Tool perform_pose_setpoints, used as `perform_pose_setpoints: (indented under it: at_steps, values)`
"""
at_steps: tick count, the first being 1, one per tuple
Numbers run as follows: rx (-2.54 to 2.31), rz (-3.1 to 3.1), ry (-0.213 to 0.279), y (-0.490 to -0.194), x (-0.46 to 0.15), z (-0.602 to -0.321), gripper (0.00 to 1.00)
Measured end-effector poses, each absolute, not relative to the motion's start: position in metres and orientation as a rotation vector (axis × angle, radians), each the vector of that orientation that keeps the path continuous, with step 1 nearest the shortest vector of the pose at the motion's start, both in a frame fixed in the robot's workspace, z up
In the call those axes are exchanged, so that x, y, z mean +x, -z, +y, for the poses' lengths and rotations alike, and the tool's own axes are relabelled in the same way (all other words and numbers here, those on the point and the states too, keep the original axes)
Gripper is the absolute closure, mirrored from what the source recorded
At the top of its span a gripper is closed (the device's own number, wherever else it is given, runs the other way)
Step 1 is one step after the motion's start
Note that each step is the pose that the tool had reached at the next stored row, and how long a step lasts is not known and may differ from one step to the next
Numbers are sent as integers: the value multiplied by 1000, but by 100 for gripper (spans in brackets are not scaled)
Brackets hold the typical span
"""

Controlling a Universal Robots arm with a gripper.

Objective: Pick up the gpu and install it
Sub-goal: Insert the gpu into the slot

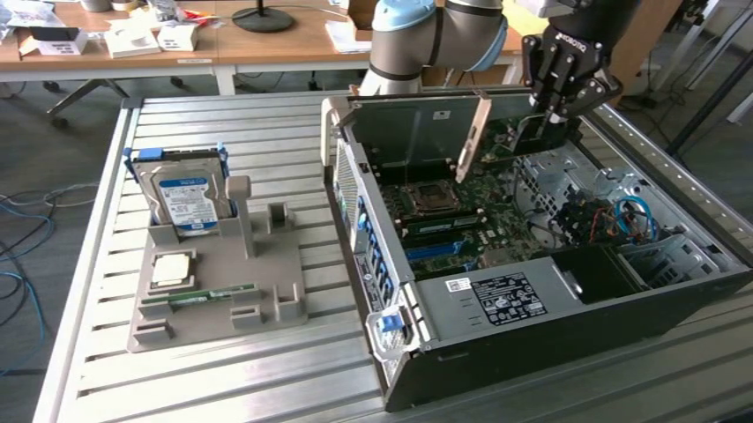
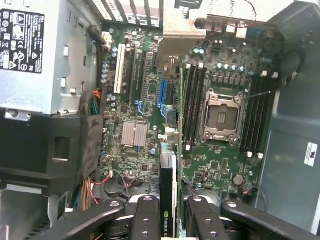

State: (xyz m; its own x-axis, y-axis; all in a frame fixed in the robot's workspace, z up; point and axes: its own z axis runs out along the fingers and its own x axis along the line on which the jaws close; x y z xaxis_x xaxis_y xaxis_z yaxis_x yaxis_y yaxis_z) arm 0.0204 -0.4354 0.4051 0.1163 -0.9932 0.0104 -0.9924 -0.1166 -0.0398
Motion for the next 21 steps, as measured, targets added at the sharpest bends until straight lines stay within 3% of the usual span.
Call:
perform_pose_setpoints:
  at_steps: [21]
  values:
    - [-2281, 2128, 54, -405, 17, -435, 74]
